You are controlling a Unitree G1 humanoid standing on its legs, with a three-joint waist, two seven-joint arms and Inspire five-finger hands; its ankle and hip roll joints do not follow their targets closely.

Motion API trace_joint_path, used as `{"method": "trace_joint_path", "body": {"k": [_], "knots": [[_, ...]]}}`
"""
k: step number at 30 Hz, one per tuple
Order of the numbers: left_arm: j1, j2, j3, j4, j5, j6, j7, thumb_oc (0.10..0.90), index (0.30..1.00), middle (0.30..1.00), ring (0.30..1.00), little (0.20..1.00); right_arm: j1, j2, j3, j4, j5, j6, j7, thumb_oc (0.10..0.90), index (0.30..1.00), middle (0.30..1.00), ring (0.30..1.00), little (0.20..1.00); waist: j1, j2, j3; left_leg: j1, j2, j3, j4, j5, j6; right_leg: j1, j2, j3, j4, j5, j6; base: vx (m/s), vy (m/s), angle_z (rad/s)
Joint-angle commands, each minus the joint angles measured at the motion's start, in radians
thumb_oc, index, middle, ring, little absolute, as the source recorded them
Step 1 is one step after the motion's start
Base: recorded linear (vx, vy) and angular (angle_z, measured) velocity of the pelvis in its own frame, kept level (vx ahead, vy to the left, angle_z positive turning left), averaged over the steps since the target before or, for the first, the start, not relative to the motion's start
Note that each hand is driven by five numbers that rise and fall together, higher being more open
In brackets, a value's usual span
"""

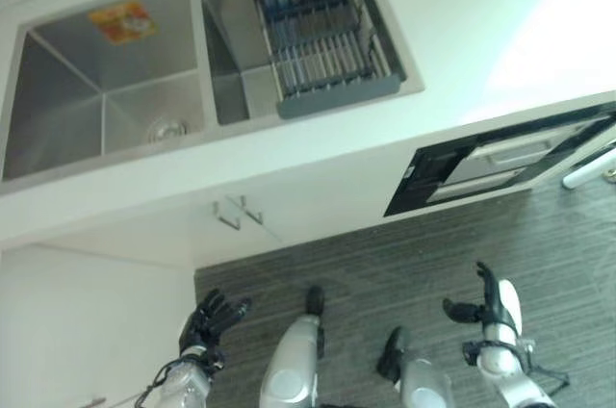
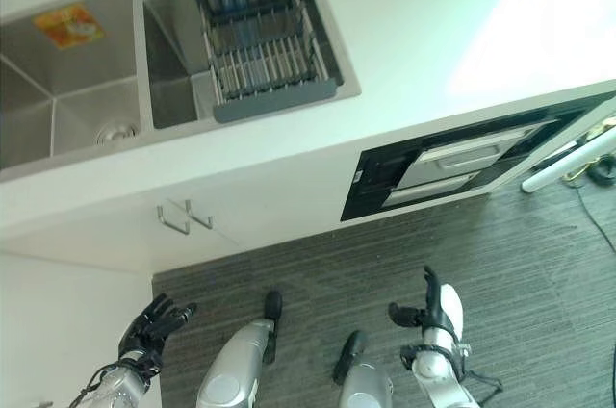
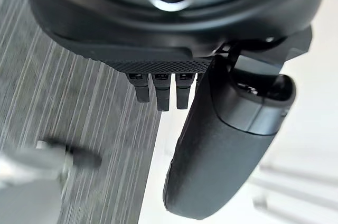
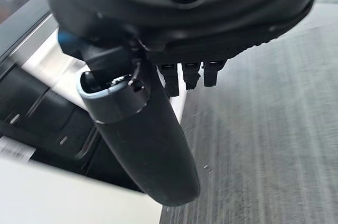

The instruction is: Place the dishes in the dishwasher.

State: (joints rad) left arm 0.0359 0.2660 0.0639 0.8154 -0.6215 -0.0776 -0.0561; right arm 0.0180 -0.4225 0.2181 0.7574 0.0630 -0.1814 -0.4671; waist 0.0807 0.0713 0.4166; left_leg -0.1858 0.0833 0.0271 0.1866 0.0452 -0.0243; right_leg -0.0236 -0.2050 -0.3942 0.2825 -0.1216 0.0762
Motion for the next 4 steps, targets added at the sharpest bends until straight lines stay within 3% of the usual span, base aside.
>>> {"method": "trace_joint_path", "body": {"k": [1, 4], "knots": [[0.032, 0.001, -0.065, -0.016, 0.004, 0.084, -0.107, 0.800, 0.900, 0.900, 0.900, 0.900, -0.050, 0.020, -0.021, 0.043, 0.144, -0.080, 0.139, 0.800, 0.900, 0.900, 0.900, 0.900, 0.009, 0.009, -0.092, -0.017, 0.067, 0.078, 0.113, -0.164, -0.024, 0.033, -0.021, 0.040, 0.018, -0.079, 0.012, -0.02, -0.012, -0.28], [0.025, -0.027, -0.082, 0.022, -0.004, 0.168, -0.156, 0.800, 0.900, 0.900, 0.900, 0.900, -0.032, 0.056, -0.038, 0.094, 0.217, -0.090, 0.219, 0.800, 0.900, 0.900, 0.900, 0.900, -0.008, 0.008, -0.113, 0.002, 0.066, 0.085, 0.113, -0.176, -0.022, 0.036, -0.018, 0.055, 0.018, -0.080, 0.013, -0.02, -0.019, -0.15]]}}
